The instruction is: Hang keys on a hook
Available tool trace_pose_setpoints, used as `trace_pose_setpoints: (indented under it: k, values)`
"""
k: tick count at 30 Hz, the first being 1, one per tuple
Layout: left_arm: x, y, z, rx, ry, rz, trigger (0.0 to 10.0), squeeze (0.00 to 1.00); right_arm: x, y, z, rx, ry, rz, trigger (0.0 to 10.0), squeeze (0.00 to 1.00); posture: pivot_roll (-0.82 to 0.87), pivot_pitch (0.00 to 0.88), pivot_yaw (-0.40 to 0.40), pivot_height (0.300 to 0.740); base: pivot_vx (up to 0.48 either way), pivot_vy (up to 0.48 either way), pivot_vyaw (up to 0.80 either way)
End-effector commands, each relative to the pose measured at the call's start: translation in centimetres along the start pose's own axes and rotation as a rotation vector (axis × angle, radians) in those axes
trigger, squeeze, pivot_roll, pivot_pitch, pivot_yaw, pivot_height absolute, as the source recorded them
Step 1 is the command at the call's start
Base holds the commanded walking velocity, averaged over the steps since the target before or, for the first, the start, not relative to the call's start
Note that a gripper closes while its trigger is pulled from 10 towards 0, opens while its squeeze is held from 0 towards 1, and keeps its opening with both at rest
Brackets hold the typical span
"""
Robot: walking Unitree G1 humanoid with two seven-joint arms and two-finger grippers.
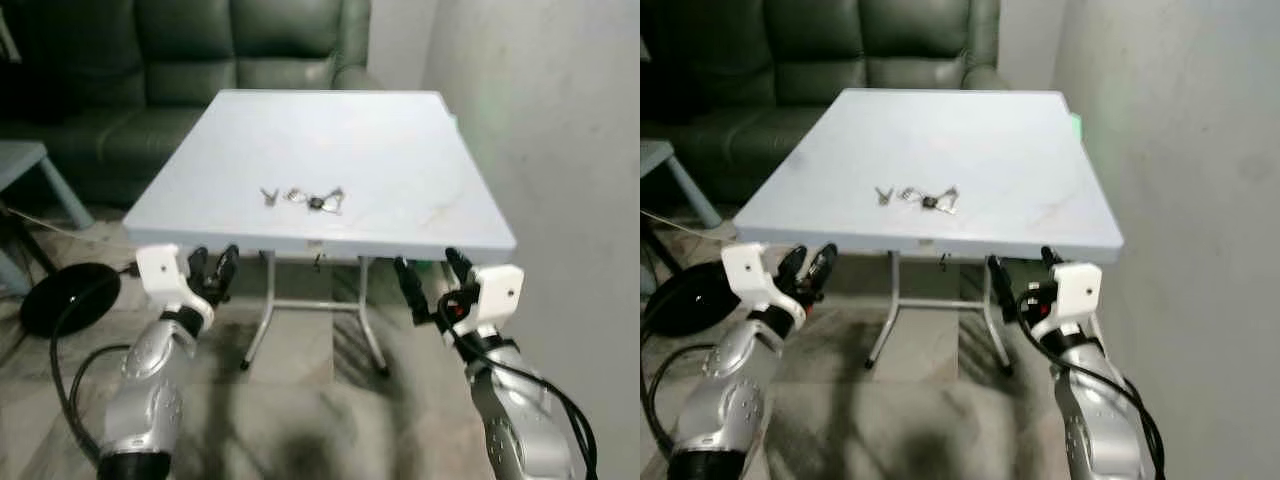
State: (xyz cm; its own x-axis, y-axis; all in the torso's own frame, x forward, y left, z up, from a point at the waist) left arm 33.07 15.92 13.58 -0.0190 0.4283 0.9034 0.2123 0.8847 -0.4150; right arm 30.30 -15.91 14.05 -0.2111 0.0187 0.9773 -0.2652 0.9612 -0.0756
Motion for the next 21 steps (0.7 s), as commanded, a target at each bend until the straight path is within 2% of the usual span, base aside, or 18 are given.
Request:
trace_pose_setpoints:
  k: [1,11,15,21]
  values:
    - [0.24,-0.27,-0.10,-0.015,0.002,-0.025,10.0,0.00,0.35,-0.02,-0.18,0.001,-0.013,0.001,10.0,0.00,0.12,0.000,0.027,0.740,0.304,0.000,0.00]
    - [0.18,-0.39,-0.11,-0.019,0.000,-0.024,10.0,0.00,0.36,-0.02,-0.21,0.012,-0.013,0.003,10.0,0.00,0.12,0.000,0.020,0.740,0.305,0.000,0.00]
    - [0.16,-0.45,-0.15,-0.021,0.000,-0.017,10.0,0.00,0.37,-0.04,-0.26,0.018,-0.013,0.007,10.0,0.00,0.12,0.000,0.020,0.740,0.284,0.274,0.00]
    - [0.12,-0.47,-0.14,-0.022,-0.001,-0.014,10.0,0.00,0.40,0.07,-0.29,0.027,-0.014,0.008,10.0,0.00,0.12,0.000,0.015,0.740,0.000,0.414,0.00]
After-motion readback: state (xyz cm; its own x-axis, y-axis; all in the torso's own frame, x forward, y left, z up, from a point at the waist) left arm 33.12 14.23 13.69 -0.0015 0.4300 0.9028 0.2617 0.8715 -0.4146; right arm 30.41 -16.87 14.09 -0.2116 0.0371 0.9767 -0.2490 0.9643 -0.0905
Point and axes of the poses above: a point about 5 cm out from each wrist's last joint towards the gripper, its own z axis pointing back from the gripper into the wrist, its own x axis along the axis of the wrist's last joint, y = z × x, the point moved 2 cm from there along -z, pointing out of the wrist towards the gripper, and after that the axes turned 7 degrees about z, right-handed, at the moved point
